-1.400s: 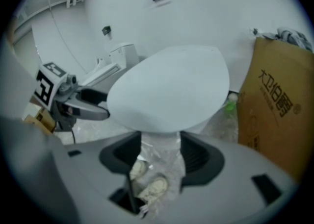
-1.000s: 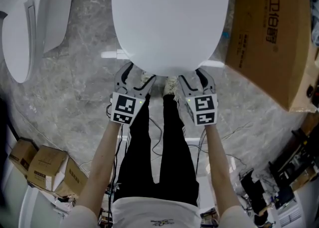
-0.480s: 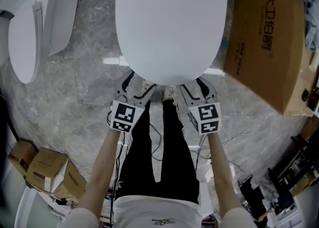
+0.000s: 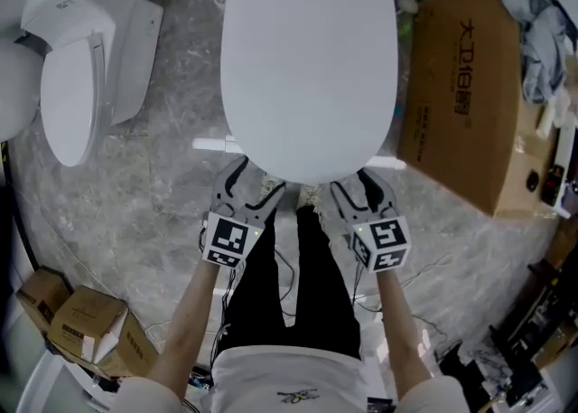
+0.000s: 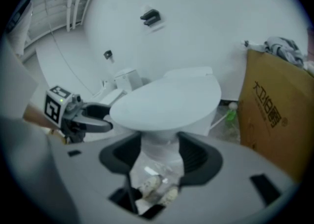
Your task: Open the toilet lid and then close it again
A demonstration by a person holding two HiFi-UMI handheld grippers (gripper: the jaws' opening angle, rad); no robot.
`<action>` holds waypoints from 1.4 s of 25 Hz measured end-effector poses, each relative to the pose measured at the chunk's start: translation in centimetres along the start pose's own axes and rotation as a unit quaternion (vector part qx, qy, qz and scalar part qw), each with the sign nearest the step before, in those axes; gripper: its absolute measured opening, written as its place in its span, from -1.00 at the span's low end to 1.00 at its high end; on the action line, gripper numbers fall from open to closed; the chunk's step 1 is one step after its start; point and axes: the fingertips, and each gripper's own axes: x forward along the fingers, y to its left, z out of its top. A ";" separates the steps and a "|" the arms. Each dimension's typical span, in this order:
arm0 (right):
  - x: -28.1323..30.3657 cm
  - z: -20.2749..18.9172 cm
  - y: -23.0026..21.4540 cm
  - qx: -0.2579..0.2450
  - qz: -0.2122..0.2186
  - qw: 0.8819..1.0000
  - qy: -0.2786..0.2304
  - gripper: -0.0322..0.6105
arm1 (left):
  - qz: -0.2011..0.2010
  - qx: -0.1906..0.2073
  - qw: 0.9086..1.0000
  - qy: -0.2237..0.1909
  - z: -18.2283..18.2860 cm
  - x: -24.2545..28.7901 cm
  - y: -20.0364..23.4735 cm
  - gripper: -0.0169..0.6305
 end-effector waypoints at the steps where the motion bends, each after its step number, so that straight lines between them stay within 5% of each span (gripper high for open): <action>1: -0.5 0.9 0.2 0.007 0.002 1.000 -0.009 -0.10 | 0.003 -0.002 1.000 -0.005 0.9 -0.5 0.0 0.16; 12: -6.4 13.3 0.2 0.039 0.018 0.993 -0.113 -0.07 | 0.028 -0.002 0.995 -0.093 13.5 -3.7 1.4 0.16; 35: -9.8 28.4 -1.0 0.094 0.023 0.985 -0.145 -0.07 | 0.016 -0.051 0.986 -0.160 28.2 -5.6 5.6 0.16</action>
